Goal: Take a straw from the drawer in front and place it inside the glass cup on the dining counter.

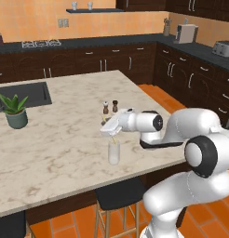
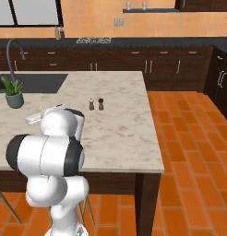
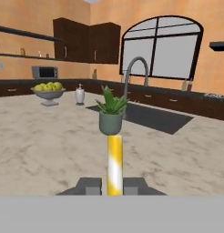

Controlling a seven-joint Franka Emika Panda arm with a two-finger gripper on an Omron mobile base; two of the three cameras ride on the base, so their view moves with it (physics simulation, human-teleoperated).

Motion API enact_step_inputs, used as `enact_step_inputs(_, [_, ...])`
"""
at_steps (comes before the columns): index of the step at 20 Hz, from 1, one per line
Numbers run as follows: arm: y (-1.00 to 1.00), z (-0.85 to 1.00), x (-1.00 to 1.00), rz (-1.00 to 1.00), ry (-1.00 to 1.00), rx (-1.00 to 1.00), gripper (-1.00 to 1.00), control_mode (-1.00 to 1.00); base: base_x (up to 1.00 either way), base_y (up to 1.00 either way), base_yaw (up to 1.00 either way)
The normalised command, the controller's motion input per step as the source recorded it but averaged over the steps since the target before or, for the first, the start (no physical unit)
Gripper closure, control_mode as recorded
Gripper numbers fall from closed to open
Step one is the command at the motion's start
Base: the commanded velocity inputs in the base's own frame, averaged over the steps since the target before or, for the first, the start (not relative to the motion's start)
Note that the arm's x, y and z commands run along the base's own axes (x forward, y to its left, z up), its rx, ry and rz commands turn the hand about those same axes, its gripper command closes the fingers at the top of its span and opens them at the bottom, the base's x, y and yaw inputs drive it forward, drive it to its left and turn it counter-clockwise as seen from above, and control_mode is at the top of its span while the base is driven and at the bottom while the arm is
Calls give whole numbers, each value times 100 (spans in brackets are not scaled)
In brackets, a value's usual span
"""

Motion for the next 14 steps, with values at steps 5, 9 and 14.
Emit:
enact_step_inputs(5, [-55,-37,11,44,-12,25,100,-100,0,0,0])
enact_step_inputs(9, [-26,-22,46,47,-12,35,100,-100,0,0,0])
enact_step_inputs(14, [-10,-13,72,46,-12,37,100,-100,0,0,0])
